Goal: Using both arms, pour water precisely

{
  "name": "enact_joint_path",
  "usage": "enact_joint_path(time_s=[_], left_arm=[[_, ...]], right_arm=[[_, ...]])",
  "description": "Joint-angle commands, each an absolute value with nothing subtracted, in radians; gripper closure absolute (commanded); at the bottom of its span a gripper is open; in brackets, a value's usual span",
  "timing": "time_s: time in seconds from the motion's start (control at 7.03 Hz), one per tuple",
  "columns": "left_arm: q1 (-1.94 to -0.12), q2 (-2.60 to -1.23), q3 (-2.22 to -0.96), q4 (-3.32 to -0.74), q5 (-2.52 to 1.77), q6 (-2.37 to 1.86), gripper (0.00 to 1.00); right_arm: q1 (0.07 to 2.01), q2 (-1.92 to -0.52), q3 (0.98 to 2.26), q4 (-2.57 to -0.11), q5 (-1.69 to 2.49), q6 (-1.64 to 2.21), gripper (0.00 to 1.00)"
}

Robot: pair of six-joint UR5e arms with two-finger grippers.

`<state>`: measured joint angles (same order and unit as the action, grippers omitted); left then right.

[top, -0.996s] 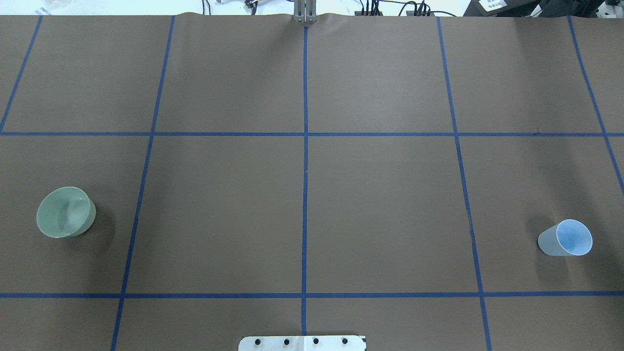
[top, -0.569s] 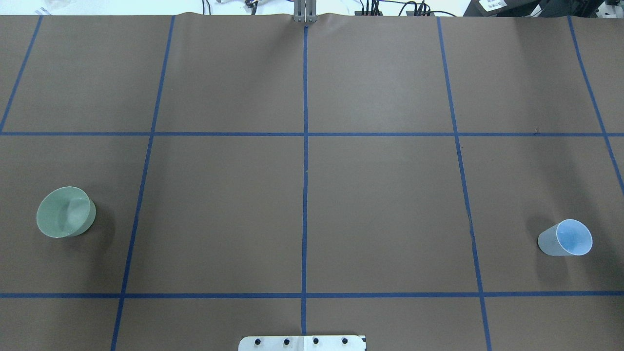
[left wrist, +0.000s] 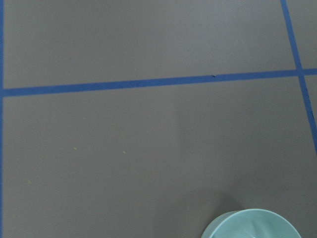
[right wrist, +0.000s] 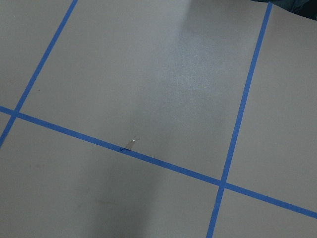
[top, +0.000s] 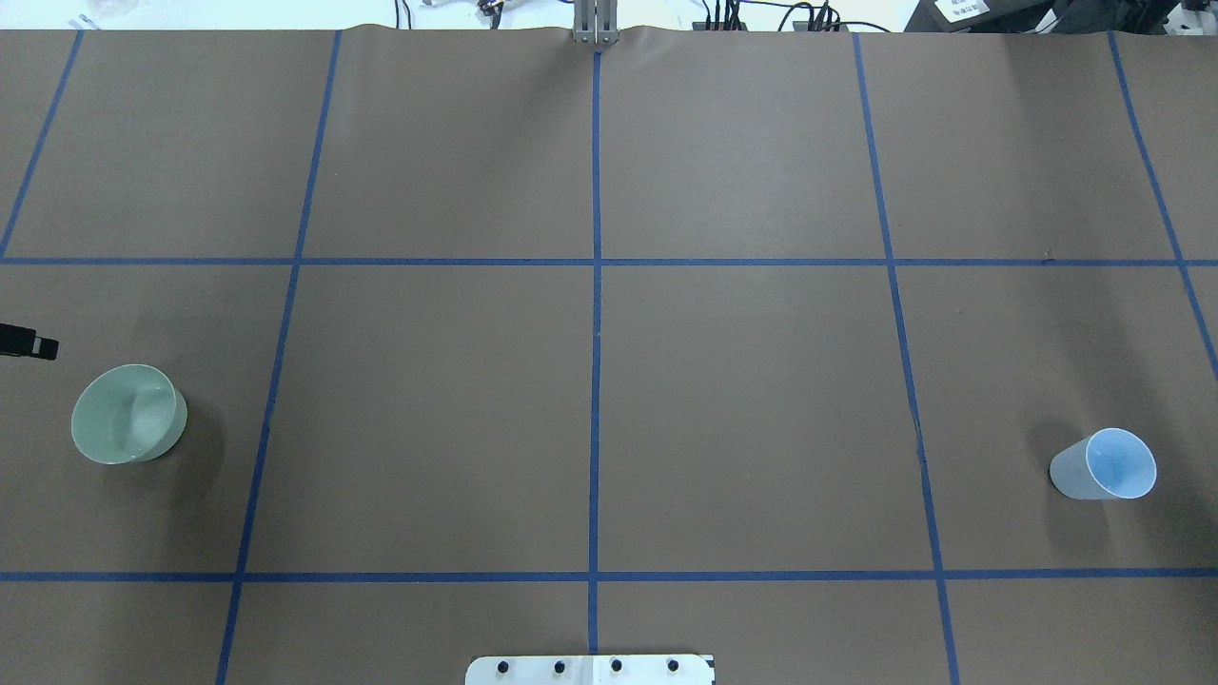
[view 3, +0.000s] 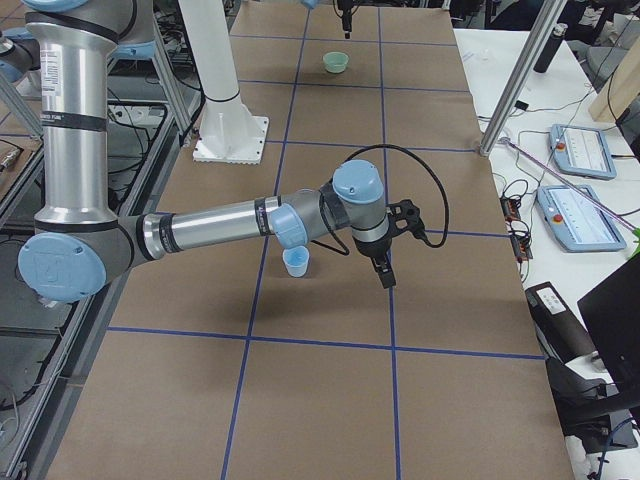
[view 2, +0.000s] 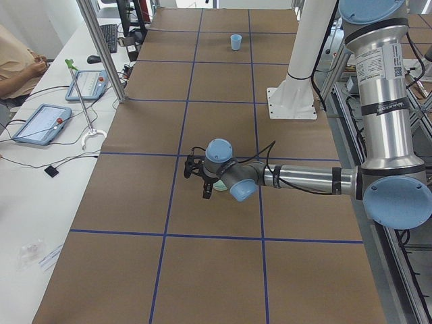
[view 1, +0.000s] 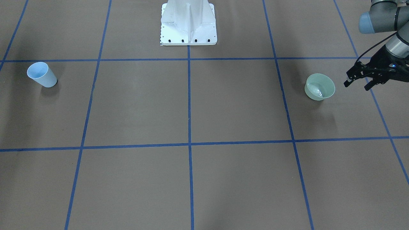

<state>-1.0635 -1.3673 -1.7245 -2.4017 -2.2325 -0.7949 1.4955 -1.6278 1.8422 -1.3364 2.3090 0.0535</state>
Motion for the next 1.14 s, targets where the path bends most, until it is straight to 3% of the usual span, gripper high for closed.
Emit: enact_joint_path(time_s=[0.0, 0.43, 0.71, 1.0], left_arm=[[-1.019, -1.374, -1.72, -2.413, -2.198, -0.871, 0.13], [-0.941, -1.396, -1.712, -2.411, -2.162, -0.871, 0.14], [-0.896, -1.396, -1.707, -2.413, -2.14, -0.871, 0.28], [-0.888, -1.397, -1.701, -2.413, -2.138, -0.864, 0.36]], right_arm=[[1.494, -1.628, 1.842, -1.336, 2.31, 0.054, 0.0], [1.496, -1.628, 1.842, -1.338, 2.31, 0.054, 0.0], [1.496, -1.629, 1.841, -1.338, 2.312, 0.052, 0.0], [1.496, -1.629, 1.841, -1.338, 2.313, 0.054, 0.0]])
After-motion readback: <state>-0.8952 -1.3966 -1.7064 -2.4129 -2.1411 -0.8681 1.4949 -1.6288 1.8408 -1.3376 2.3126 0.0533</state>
